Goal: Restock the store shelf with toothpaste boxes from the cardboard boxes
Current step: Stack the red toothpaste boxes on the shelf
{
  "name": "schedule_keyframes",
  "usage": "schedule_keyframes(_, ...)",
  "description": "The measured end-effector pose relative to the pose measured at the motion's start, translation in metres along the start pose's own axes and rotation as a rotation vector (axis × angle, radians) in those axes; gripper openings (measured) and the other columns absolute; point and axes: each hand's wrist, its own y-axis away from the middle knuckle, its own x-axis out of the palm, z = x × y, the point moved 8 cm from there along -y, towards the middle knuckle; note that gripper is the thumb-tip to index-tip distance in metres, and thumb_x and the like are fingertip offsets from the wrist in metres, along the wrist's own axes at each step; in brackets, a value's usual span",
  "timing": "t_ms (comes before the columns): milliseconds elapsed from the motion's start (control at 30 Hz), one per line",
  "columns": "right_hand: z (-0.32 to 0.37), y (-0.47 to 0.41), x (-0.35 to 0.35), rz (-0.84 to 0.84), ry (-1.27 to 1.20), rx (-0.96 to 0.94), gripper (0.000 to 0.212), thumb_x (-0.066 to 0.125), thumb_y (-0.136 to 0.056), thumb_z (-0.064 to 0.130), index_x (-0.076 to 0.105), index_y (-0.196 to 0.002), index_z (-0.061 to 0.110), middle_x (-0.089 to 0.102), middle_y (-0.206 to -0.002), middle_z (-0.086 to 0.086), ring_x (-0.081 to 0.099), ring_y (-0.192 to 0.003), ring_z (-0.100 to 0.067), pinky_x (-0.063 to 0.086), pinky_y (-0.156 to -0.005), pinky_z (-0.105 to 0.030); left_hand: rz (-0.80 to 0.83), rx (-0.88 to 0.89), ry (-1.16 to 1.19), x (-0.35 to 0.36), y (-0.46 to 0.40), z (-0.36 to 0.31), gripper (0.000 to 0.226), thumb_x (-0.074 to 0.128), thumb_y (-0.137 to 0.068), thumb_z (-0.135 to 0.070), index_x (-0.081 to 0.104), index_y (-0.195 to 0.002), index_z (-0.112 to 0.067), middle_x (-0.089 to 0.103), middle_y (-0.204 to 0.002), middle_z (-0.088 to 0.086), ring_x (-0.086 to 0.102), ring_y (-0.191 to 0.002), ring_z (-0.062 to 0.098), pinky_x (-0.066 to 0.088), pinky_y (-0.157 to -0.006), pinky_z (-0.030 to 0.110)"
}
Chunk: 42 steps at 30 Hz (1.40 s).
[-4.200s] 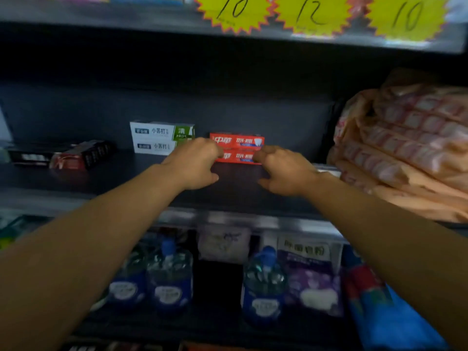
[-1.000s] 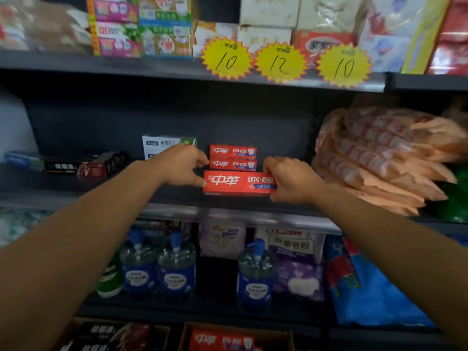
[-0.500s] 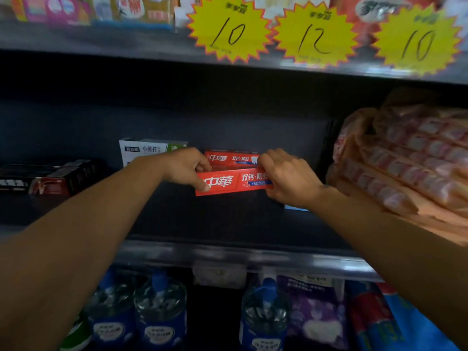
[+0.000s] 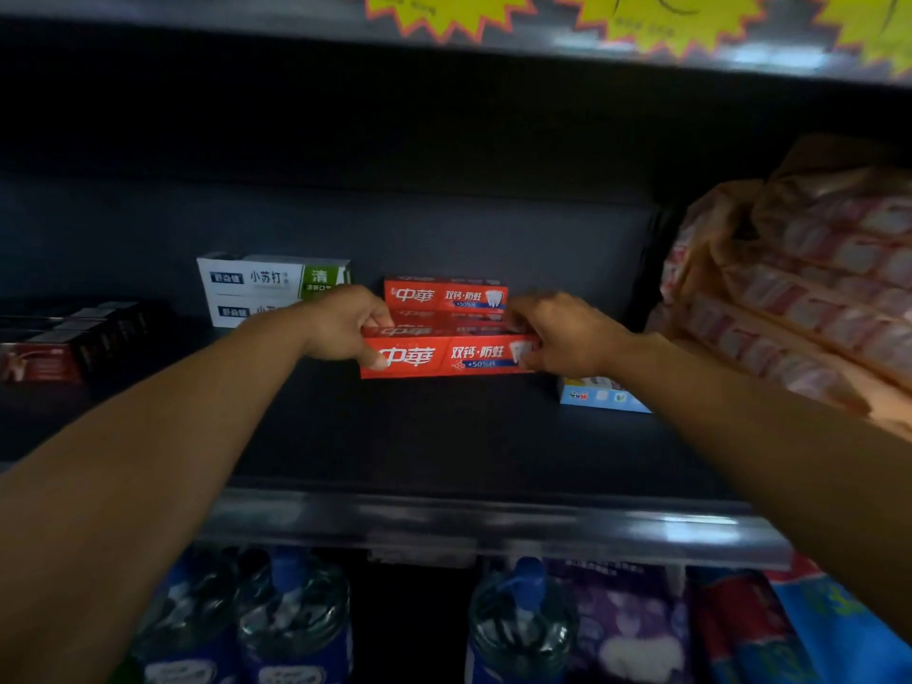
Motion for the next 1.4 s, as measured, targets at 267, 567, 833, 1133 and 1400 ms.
schedule_keyframes(267, -0.01, -0.019, 0.042, 0.086, -0.033, 0.031, 0.033, 0.076, -0.075, 0.023, 0.051, -0.096, 0.016, 0.058, -0.106, 0.001, 0.057, -0.096, -0.018, 0.051, -0.082, -0.034, 0.035, -0.036, -0.031, 0.029, -0.03, 0.021, 0.059, 0.08, -0.072, -0.016, 0.055, -0.126, -0.022, 0.059, -0.126, -0.001, 0.054, -0.117, 0.017, 0.043, -0.104, 0.043)
schedule_keyframes(567, -0.02, -0.047, 0.059, 0.096, 0.013, 0.043, 0.03, 0.071, -0.082, 0.023, 0.042, -0.09, 0.024, 0.047, -0.103, 0.006, 0.05, -0.093, -0.013, 0.039, -0.074, -0.028, -0.043, -0.035, -0.163, 0.035, -0.065, 0.029, 0.062, 0.077, -0.075, -0.013, 0.052, -0.131, -0.02, 0.057, -0.128, 0.001, 0.055, -0.116, 0.02, 0.044, -0.102, 0.04)
schedule_keyframes(833, -0.036, -0.068, 0.067, 0.085, 0.065, 0.079, 0.038, 0.068, -0.085, 0.023, 0.053, -0.119, 0.016, 0.055, -0.124, -0.004, 0.055, -0.108, -0.02, 0.044, -0.084, -0.029, -0.173, 0.009, -0.281, 0.031, -0.089, 0.023, 0.046, 0.077, -0.076, -0.015, 0.063, -0.119, -0.014, 0.063, -0.118, 0.005, 0.059, -0.108, 0.019, 0.047, -0.097, 0.036)
schedule_keyframes(1133, -0.039, -0.086, 0.072, 0.038, 0.103, 0.078, 0.049, 0.065, -0.088, 0.027, 0.048, -0.132, 0.015, 0.049, -0.136, -0.007, 0.051, -0.119, -0.023, 0.045, -0.098, -0.036, -0.266, -0.025, -0.331, 0.027, -0.107, 0.028, 0.032, 0.072, -0.079, -0.01, 0.065, -0.11, -0.011, 0.063, -0.111, 0.007, 0.06, -0.102, 0.02, 0.049, -0.093, 0.035)
schedule_keyframes(1400, -0.04, -0.093, 0.072, 0.03, 0.137, 0.073, 0.053, 0.065, -0.088, 0.027, 0.046, -0.136, 0.012, 0.045, -0.141, -0.008, 0.048, -0.124, -0.024, 0.043, -0.103, -0.037, -0.283, -0.029, -0.339, 0.028, -0.115, 0.032, 0.035, 0.072, -0.08, -0.01, 0.065, -0.115, -0.01, 0.063, -0.116, 0.008, 0.06, -0.106, 0.021, 0.048, -0.094, 0.035)
